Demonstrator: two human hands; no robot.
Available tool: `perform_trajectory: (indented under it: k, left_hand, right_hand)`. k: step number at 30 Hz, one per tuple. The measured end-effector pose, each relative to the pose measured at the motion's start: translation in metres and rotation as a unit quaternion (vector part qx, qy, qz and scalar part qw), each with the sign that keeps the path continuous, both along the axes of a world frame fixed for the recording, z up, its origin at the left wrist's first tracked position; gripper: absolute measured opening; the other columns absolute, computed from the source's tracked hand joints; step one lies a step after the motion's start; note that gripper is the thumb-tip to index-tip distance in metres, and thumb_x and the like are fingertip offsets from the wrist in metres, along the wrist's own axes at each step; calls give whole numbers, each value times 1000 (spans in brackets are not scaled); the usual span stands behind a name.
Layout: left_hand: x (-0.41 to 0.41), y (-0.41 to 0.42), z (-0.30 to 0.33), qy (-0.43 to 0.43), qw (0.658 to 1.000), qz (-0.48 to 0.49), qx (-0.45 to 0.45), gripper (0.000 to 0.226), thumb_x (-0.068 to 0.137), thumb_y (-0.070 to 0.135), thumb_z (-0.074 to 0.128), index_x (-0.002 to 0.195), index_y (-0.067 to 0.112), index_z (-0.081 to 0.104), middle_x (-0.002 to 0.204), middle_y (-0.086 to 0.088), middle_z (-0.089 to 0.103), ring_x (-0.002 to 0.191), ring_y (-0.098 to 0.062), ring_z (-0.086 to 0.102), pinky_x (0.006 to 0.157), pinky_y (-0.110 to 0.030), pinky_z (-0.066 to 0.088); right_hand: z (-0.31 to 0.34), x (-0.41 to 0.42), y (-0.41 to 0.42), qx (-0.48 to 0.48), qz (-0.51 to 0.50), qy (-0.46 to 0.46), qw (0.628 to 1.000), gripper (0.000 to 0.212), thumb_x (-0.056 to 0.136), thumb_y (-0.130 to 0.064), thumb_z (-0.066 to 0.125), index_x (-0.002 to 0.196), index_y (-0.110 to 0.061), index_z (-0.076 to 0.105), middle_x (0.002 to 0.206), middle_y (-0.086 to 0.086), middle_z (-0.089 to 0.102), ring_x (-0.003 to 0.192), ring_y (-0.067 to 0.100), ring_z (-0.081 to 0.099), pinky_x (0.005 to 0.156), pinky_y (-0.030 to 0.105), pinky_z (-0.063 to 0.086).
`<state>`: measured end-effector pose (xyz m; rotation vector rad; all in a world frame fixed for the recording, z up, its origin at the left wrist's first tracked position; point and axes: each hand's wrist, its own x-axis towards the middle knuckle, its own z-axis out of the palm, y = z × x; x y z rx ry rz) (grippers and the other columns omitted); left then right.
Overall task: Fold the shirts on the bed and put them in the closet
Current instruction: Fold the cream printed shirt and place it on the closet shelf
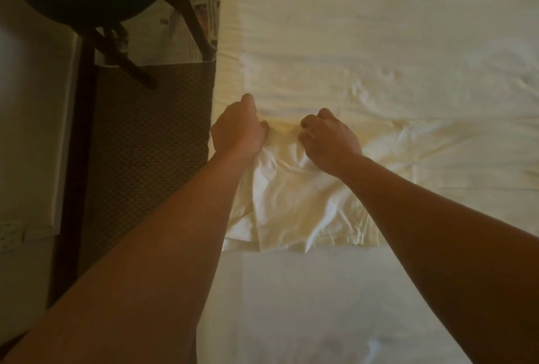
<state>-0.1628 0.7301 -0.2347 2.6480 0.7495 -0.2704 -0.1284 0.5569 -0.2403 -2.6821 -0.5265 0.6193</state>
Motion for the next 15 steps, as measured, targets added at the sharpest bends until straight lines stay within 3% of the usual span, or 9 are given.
perform_trajectory:
  k: [2, 4, 7, 8, 12, 15]
  left_hand:
    - [2, 8, -5, 3, 1000, 22, -11, 18, 97, 31, 57, 109, 18, 61, 105, -3, 64, 94, -28, 59, 73, -36, 43]
    - [5, 20, -13, -20, 985, 135, -104, 18, 94, 28, 60, 104, 16, 69, 100, -4, 67, 90, -26, 60, 76, -37, 51]
    - [7, 35, -20, -81, 877, 378, -284, 26, 85, 18, 69, 107, 5, 72, 103, -15, 71, 94, -34, 69, 83, -48, 62]
    - [6, 35, -20, -78, 859, 405, -302, 27, 86, 17, 69, 109, 4, 71, 106, -16, 71, 95, -35, 69, 83, -48, 62]
    - [6, 28, -21, -54, 865, 405, -290, 32, 94, 19, 60, 124, 6, 64, 117, -14, 67, 99, -35, 65, 71, -39, 59]
    - [9, 28, -20, -56, 842, 440, -308, 42, 95, 19, 54, 135, 6, 55, 125, -15, 62, 105, -36, 63, 80, -41, 57]
  right_hand:
    - [-3, 5, 0, -6, -5, 4, 1000, 23, 104, -26, 46, 115, -17, 64, 114, 3, 56, 95, 27, 60, 74, 34, 47]
    - [-5, 10, 0, -2, -17, 3, 1000, 18, 103, -25, 48, 106, -17, 64, 106, 1, 58, 91, 26, 59, 73, 34, 45]
    - [-8, 15, 2, 19, -45, 2, 999, 17, 103, -28, 51, 103, -16, 62, 98, 0, 57, 85, 24, 56, 69, 32, 41]
    - [-9, 15, 3, 18, -45, 4, 999, 16, 103, -28, 52, 102, -16, 62, 97, 0, 56, 85, 23, 55, 69, 31, 40]
    - [-12, 14, 1, 20, -29, 22, 999, 12, 101, -27, 52, 104, -18, 60, 100, 0, 56, 87, 23, 58, 69, 33, 45]
    - [-10, 12, -3, 15, -1, 35, 999, 20, 99, -29, 51, 115, -17, 58, 109, 1, 53, 93, 23, 57, 77, 38, 51]
